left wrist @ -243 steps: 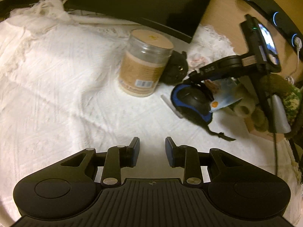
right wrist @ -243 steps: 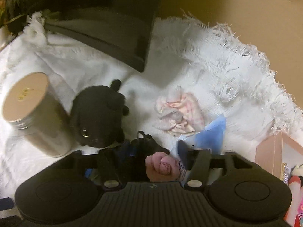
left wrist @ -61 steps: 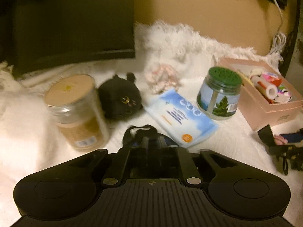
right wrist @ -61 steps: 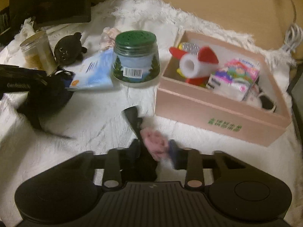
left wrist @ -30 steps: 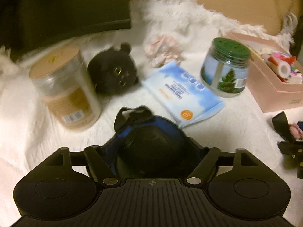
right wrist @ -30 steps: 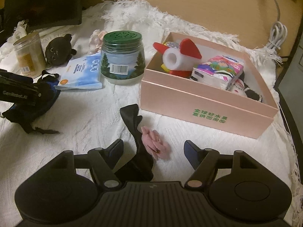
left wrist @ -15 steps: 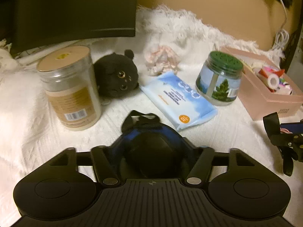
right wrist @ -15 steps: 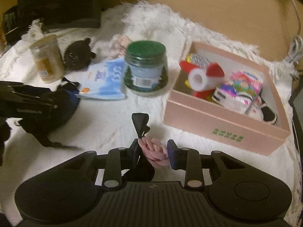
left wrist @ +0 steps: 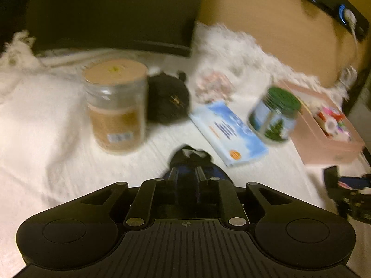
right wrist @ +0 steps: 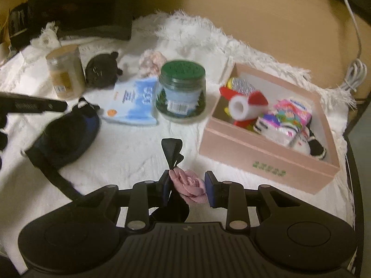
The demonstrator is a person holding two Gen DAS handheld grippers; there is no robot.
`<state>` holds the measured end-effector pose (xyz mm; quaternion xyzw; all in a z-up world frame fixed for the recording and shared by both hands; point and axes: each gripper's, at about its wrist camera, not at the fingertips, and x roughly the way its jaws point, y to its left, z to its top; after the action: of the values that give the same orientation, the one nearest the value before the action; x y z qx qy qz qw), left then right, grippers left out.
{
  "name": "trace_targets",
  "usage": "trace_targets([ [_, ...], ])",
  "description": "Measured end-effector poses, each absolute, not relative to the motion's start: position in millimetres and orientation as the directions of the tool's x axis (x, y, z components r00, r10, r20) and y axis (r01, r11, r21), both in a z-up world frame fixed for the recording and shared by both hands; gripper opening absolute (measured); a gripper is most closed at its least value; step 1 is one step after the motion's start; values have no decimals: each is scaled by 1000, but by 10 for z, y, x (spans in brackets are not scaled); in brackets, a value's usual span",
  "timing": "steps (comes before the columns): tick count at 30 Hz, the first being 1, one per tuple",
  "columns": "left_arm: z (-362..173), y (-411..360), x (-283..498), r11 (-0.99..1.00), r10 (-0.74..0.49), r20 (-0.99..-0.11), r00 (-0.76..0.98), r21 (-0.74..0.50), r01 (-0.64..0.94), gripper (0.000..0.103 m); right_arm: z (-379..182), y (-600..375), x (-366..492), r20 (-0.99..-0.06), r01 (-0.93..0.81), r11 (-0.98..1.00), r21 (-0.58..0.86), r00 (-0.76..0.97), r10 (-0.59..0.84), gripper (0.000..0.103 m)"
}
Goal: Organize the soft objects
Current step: 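Carry the pad with the left tool while the right tool carries the ribbon toward the pink box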
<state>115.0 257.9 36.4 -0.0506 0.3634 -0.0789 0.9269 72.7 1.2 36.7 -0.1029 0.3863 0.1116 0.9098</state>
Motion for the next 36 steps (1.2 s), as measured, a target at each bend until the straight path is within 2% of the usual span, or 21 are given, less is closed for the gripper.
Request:
trace_targets([
  [2, 346, 2461, 1118, 982, -187, -656, 731, -111, 152, 19, 273, 3, 720, -739, -273, 957, -100, 665, 113, 31],
  [5, 305, 2259, 1130, 984, -148, -677, 721, -26, 177, 38, 142, -7, 726, -762, -256, 963, -83, 639, 104, 33],
  [7, 227, 2188, 1163, 976, -177, -718, 673, -39, 215, 58, 105, -20, 723, -765, -250, 965, -72, 635, 108, 37],
  [9, 193, 2117, 1123, 969, -179, -706, 686, -5, 247, 66, 91, -25, 720, -764, -247, 966, -73, 636, 105, 42],
  [10, 182, 2093, 1105, 966, -177, -702, 689, 9, 258, 68, 90, -31, 720, -763, -244, 967, -74, 638, 103, 50],
  [11, 176, 2087, 1096, 965, -179, -700, 691, 10, 261, 69, 89, -42, 723, -763, -240, 968, -75, 639, 100, 59],
  [12, 177, 2092, 1092, 966, -181, -700, 691, 6, 258, 70, 85, -51, 722, -762, -239, 968, -72, 639, 101, 62],
  [19, 387, 2203, 972, 969, -207, -710, 673, -54, 241, 66, 65, -59, 721, -757, -235, 969, -78, 646, 96, 67],
  [22, 519, 2246, 782, 970, -181, -726, 664, -21, 242, 66, 71, -59, 724, -759, -243, 966, -88, 645, 93, 68],
  [25, 423, 2226, 730, 972, -174, -754, 634, -27, 235, 66, 71, -71, 719, -759, -245, 966, -83, 644, 98, 68],
  [30, 210, 2131, 792, 977, -140, -765, 629, -5, 211, 77, 64, -57, 721, -756, -246, 966, -83, 647, 100, 69],
  [36, 194, 2145, 946, 983, -139, -751, 645, -28, 179, 79, 70, -54, 715, -756, -241, 967, -81, 647, 98, 69],
])
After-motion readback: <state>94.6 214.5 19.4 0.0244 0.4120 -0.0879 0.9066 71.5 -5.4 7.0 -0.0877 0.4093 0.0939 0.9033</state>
